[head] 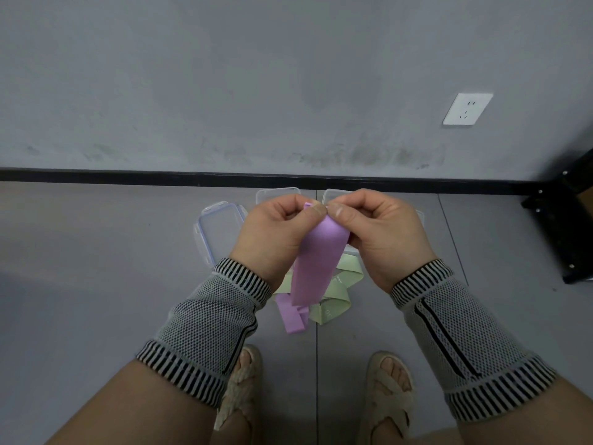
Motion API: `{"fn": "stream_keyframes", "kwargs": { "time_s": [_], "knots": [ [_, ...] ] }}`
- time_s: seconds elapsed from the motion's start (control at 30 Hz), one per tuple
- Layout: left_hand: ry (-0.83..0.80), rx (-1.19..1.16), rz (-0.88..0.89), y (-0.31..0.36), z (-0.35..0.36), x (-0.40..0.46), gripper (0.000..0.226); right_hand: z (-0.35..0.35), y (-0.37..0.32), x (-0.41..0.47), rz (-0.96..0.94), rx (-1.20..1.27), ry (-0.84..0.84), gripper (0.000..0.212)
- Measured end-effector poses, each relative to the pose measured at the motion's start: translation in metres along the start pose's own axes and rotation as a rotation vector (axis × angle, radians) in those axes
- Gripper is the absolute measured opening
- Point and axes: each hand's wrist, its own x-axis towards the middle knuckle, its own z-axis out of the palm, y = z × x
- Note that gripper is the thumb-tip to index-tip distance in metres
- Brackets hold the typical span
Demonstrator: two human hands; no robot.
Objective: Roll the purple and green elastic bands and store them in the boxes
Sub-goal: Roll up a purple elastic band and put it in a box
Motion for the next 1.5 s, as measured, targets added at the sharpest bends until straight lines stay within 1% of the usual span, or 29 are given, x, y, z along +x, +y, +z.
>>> {"fn": "stream_keyframes", "kwargs": {
  "time_s": [0.07,0.13,0.37,0.5,0.6,0.7,0.73,0.87,0.97,1.07,1.13,1.27,1.37,1.5],
  "knots": [
    [0.012,-0.037,-0.015,0.0000,0.0012,0.0003,0.020,0.0006,-0.0003,0.0008,0.027,0.063,-0.018,0.019],
    [0.016,-0.071,-0.034,0.0009,0.0029,0.0002,0.020,0.0005,-0.0013,0.0014,0.064,0.121,-0.037,0.024],
    [0.014,-0.146,-0.073,0.0014,0.0065,0.0008,0.024,-0.0015,-0.0076,0.0019,0.166,0.243,-0.059,0.020],
    [0.009,-0.169,-0.087,0.0007,0.0064,0.0020,0.018,-0.0021,-0.0080,0.0019,0.171,0.182,-0.048,0.022],
    [-0.013,-0.194,-0.100,0.0004,0.0064,0.0025,0.017,-0.0017,-0.0067,0.0026,0.127,0.094,-0.010,0.024],
    [-0.015,-0.203,-0.101,-0.0007,0.0066,0.0032,0.017,-0.0001,-0.0048,0.0023,0.070,-0.019,0.040,0.014],
    [-0.013,-0.198,-0.100,-0.0012,0.0071,0.0033,0.015,0.0001,-0.0044,0.0021,0.049,-0.052,0.058,0.013],
    [-0.001,-0.166,-0.081,-0.0013,0.0083,0.0029,0.009,-0.0019,-0.0042,0.0021,-0.040,-0.135,0.081,0.025],
    [0.014,-0.140,-0.055,-0.0019,0.0064,0.0043,0.020,-0.0003,-0.0035,0.0019,-0.049,-0.129,0.077,0.025],
    [0.015,-0.145,-0.040,-0.0017,0.0042,0.0052,0.016,0.0006,-0.0016,0.0019,-0.001,-0.058,0.070,0.022],
    [0.031,-0.151,-0.038,-0.0014,0.0025,0.0053,0.020,-0.0003,-0.0019,0.0011,0.033,-0.030,0.057,0.018],
    [0.030,-0.141,-0.020,0.0001,0.0004,0.0043,0.025,-0.0007,-0.0053,-0.0015,-0.011,-0.106,0.037,0.007],
    [0.026,-0.137,-0.019,-0.0014,-0.0008,0.0050,0.025,-0.0003,-0.0032,-0.0006,-0.042,-0.153,0.051,0.011],
    [0.013,-0.181,-0.036,-0.0021,0.0000,0.0055,0.021,0.0005,-0.0015,0.0012,-0.038,-0.082,0.038,0.020]
  ]
}}
